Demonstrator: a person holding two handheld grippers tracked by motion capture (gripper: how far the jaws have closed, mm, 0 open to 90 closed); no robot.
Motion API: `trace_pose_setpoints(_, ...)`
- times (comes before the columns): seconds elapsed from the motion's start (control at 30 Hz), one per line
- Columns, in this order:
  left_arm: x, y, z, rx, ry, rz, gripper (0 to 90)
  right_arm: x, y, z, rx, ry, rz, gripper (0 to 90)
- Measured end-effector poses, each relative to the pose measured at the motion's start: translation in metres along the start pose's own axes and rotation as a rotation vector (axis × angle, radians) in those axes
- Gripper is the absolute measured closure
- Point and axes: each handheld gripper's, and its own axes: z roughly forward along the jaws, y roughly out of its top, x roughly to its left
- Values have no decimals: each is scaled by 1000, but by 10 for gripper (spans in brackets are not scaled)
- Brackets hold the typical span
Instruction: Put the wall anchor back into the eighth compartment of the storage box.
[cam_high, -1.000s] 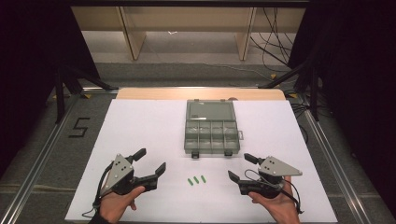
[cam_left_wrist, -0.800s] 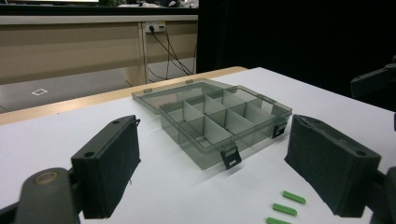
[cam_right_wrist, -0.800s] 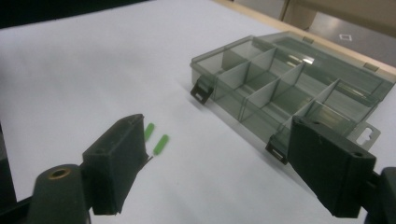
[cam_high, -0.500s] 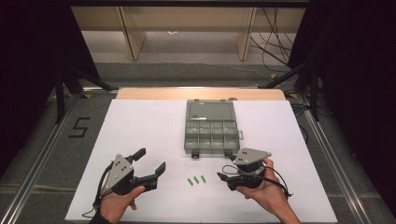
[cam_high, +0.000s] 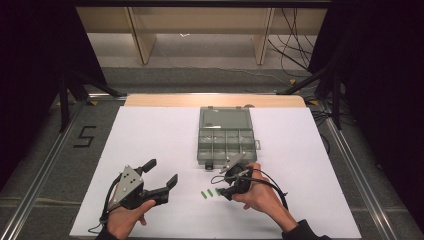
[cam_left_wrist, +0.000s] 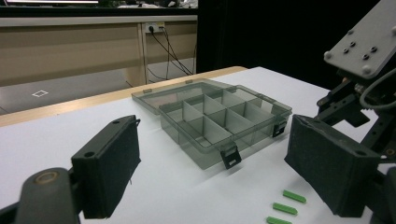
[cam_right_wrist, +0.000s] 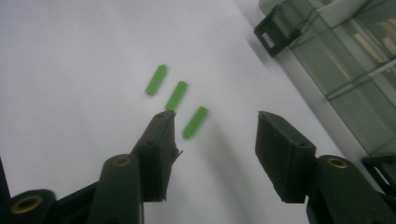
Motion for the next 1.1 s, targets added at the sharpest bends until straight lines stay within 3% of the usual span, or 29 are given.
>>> trace_pose_setpoints(0.5, 0, -1, 0, 8, -3, -2, 167, 2, 21, 27, 170, 47, -26, 637)
trace_pose_setpoints(0.8, 1, -1, 1, 11, -2, 0, 167, 1, 24, 36, 231, 68, -54, 709)
trace_pose_setpoints(1.1, 1, 0, 1, 3, -2, 1, 169, -3, 30, 38, 271, 66, -78, 841)
